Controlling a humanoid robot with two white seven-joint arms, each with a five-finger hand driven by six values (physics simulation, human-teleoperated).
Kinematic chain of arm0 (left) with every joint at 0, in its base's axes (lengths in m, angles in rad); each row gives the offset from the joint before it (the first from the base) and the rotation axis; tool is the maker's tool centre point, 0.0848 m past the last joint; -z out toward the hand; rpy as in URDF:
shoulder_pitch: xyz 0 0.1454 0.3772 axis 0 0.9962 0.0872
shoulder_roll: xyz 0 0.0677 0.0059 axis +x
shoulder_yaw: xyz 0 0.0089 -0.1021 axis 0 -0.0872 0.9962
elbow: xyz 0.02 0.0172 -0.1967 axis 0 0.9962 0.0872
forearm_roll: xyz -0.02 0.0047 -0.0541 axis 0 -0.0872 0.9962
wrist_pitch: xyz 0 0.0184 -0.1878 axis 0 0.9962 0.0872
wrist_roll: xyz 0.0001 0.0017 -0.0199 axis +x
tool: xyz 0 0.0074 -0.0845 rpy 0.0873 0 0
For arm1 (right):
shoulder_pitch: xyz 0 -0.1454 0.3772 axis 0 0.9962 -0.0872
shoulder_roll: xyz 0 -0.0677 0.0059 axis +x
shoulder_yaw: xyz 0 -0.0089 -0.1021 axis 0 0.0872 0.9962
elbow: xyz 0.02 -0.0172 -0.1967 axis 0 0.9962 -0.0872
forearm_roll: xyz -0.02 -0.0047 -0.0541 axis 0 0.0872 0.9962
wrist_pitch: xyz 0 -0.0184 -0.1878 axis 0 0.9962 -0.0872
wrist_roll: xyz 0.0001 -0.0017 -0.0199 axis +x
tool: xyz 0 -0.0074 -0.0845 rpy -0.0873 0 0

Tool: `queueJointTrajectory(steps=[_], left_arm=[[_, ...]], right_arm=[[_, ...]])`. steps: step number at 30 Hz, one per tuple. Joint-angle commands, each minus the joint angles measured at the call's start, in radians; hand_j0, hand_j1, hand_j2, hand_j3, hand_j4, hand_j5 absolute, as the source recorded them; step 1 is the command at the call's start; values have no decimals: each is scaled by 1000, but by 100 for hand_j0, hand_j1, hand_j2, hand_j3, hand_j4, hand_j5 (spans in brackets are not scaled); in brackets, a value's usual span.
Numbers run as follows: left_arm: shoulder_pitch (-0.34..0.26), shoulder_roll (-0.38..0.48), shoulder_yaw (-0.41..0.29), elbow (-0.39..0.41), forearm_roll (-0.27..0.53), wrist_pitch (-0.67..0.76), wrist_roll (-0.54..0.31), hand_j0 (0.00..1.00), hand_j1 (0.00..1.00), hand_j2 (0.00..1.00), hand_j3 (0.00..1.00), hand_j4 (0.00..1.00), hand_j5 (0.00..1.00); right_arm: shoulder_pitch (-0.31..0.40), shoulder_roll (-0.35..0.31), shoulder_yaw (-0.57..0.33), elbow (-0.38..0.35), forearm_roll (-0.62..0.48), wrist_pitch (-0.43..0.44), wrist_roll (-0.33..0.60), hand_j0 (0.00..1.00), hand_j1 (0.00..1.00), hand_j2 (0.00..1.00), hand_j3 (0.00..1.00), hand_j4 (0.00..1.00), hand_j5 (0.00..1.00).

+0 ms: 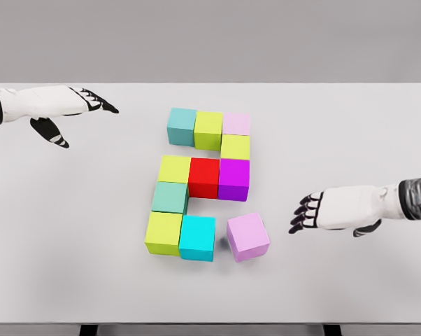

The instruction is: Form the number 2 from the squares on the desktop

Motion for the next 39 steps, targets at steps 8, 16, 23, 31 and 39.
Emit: queueJointTrajectory(steps=[8, 16, 23, 31, 39], left_arm=[[0, -6, 3, 0, 3, 3, 0, 100, 100, 100, 100, 100, 100], [2, -12, 6, 1, -19, 3, 0, 100, 100, 100, 100, 100, 100], [0, -20, 38, 0, -36, 3, 0, 100, 100, 100, 100, 100, 100], [0, -13, 35, 1, -36, 3, 0, 100, 100, 100, 100, 100, 100], [0, -13, 35, 1, -36, 3, 0, 100, 100, 100, 100, 100, 100]], right_arm=[[-17, 41, 54, -1, -5, 2, 0, 100, 100, 100, 100, 100, 100], [-31, 61, 65, -1, -5, 2, 0, 100, 100, 100, 100, 100, 100], [-52, 87, 91, -2, -5, 2, 0, 100, 100, 100, 100, 100, 100], [-63, 100, 108, -2, -5, 2, 0, 100, 100, 100, 100, 100, 100], [-98, 132, 111, -2, -6, 2, 0, 100, 100, 100, 100, 100, 100]])
